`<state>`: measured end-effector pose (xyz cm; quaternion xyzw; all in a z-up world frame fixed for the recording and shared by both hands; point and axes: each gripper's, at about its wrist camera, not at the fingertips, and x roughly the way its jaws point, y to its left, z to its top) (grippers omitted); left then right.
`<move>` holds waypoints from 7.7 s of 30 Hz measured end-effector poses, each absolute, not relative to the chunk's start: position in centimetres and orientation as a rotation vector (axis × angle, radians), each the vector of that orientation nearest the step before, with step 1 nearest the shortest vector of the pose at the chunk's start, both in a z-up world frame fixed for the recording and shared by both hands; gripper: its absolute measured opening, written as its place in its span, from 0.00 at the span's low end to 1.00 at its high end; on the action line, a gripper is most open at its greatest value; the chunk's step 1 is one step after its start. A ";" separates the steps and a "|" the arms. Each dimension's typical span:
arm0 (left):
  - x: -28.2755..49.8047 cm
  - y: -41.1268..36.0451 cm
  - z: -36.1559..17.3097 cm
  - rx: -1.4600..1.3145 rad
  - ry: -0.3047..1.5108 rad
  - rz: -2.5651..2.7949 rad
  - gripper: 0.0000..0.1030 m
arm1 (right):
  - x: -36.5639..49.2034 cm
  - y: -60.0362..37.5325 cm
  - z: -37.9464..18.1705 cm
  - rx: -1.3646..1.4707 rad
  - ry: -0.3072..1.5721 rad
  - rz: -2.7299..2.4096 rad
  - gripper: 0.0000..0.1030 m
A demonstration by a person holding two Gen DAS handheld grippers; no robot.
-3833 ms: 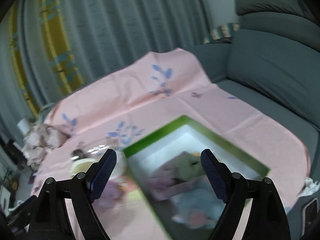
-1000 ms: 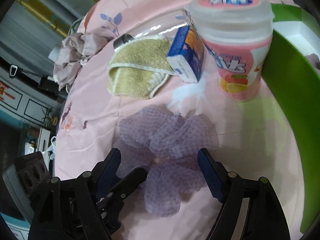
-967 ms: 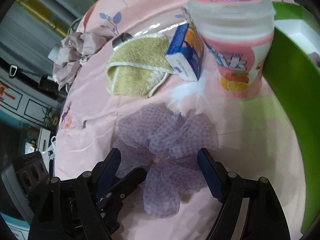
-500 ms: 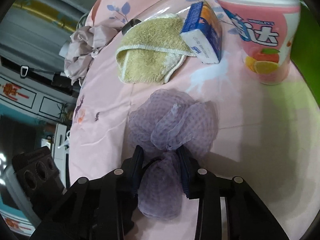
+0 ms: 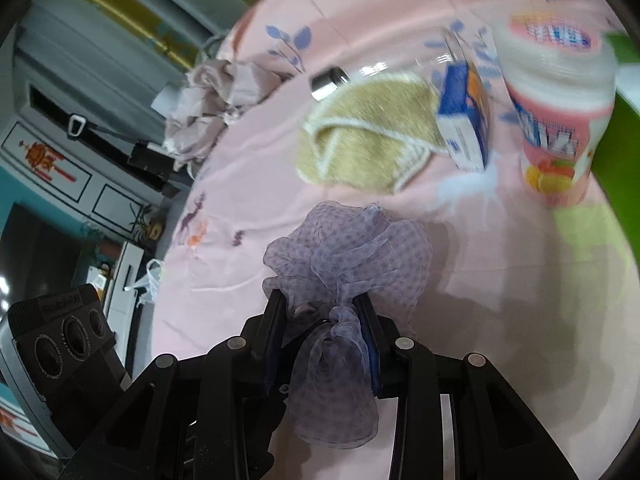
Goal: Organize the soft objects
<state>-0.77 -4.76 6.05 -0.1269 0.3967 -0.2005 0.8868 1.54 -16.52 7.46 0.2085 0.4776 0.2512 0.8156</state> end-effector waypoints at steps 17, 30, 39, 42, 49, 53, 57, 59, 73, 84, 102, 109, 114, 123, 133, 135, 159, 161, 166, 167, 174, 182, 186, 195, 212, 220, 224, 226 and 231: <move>-4.4 -9.1 15.0 -0.123 0.573 -0.563 0.06 | -3.2 -22.3 16.7 0.432 0.669 0.520 0.36; -4.1 -18.1 17.3 -0.026 0.516 -0.718 0.06 | -5.4 -31.9 18.3 0.543 0.524 0.393 0.36; -2.8 -24.3 16.4 0.012 0.553 -0.806 0.06 | -5.7 -37.5 17.3 0.608 0.486 0.248 0.36; -2.1 -25.8 15.7 0.016 0.581 -0.818 0.06 | -5.5 -39.1 16.4 0.639 0.494 0.212 0.36; -0.1 -28.8 13.8 0.026 0.659 -0.827 0.06 | -4.0 -41.6 14.2 0.687 0.536 0.133 0.36; 1.3 -30.0 12.6 0.034 0.707 -0.808 0.06 | -3.0 -42.5 13.1 0.699 0.570 0.097 0.34; 2.3 -30.8 11.4 0.044 0.742 -0.792 0.06 | -1.9 -43.1 12.2 0.700 0.609 0.054 0.29; 3.0 -31.1 10.8 0.039 0.765 -0.785 0.06 | -1.5 -43.3 11.8 0.703 0.627 0.041 0.27; 5.2 -32.0 8.2 0.017 0.895 -0.710 0.09 | -0.6 -44.1 10.4 0.692 0.710 -0.068 0.18; 6.2 -31.9 7.3 -0.012 0.941 -0.673 0.18 | -1.4 -44.9 10.4 0.713 0.721 -0.099 0.18; 2.6 -22.5 13.7 -0.168 0.763 -0.641 0.85 | -4.4 -44.6 13.6 0.778 0.514 -0.052 0.75; 1.0 -14.1 14.1 -0.228 0.749 -0.490 0.97 | -4.3 -42.9 14.4 0.708 0.543 -0.067 0.75; -0.4 -7.0 13.9 -0.289 0.728 -0.312 0.97 | -4.4 -41.1 15.2 0.638 0.553 -0.077 0.77; -1.8 3.9 8.8 -0.405 0.784 -0.062 0.97 | -3.4 -34.8 16.5 0.495 0.586 -0.015 0.82; -1.0 7.5 7.3 -0.486 0.848 0.005 0.97 | -2.0 -24.5 17.6 0.340 0.634 0.093 0.82; -0.9 7.9 7.3 -0.496 0.851 0.010 0.97 | -0.6 -22.1 17.4 0.305 0.682 0.095 0.82; -0.4 12.3 7.1 -0.676 0.862 0.028 0.97 | 11.8 -10.6 8.7 0.047 0.974 0.103 0.23; -0.5 12.5 7.1 -0.681 0.856 0.030 0.97 | 10.4 -11.5 11.0 0.119 0.935 0.178 0.22; -0.6 12.9 7.2 -0.674 0.850 0.073 0.97 | 5.9 -13.3 17.2 0.225 0.811 0.328 0.22; -0.7 13.0 7.2 -0.677 0.847 0.079 0.97 | 4.9 -13.6 18.6 0.233 0.785 0.356 0.22; -1.1 13.7 7.3 -0.699 0.838 0.105 0.97 | 0.4 -14.9 21.2 0.296 0.761 0.542 0.22; -1.1 12.7 7.2 -0.648 0.848 0.115 0.96 | 3.0 -12.8 6.9 0.281 1.082 0.314 0.22; -1.0 10.9 7.0 -0.569 0.891 0.043 0.96 | 3.9 -11.6 4.1 0.231 1.141 0.349 0.22; -0.7 6.4 5.3 -0.455 0.959 -0.089 0.72 | 3.6 -15.9 8.3 0.370 1.089 0.434 0.73; 1.2 3.1 1.6 -0.517 1.083 -0.174 0.25 | 5.1 -12.8 3.3 0.356 1.153 0.539 0.59; 0.6 1.7 2.4 -0.466 1.028 -0.214 0.04 | 4.0 -13.3 3.2 0.472 1.169 0.652 0.41; 0.0 1.3 4.3 -0.435 0.950 -0.240 0.04 | 3.4 -13.5 5.0 0.503 1.102 0.690 0.40; -0.7 0.8 5.9 -0.406 0.893 -0.249 0.04 | 2.7 -13.8 6.8 0.494 1.039 0.706 0.40; -2.3 -1.6 10.2 -0.298 0.757 -0.281 0.04 | 0.8 -15.7 11.3 0.480 0.886 0.720 0.40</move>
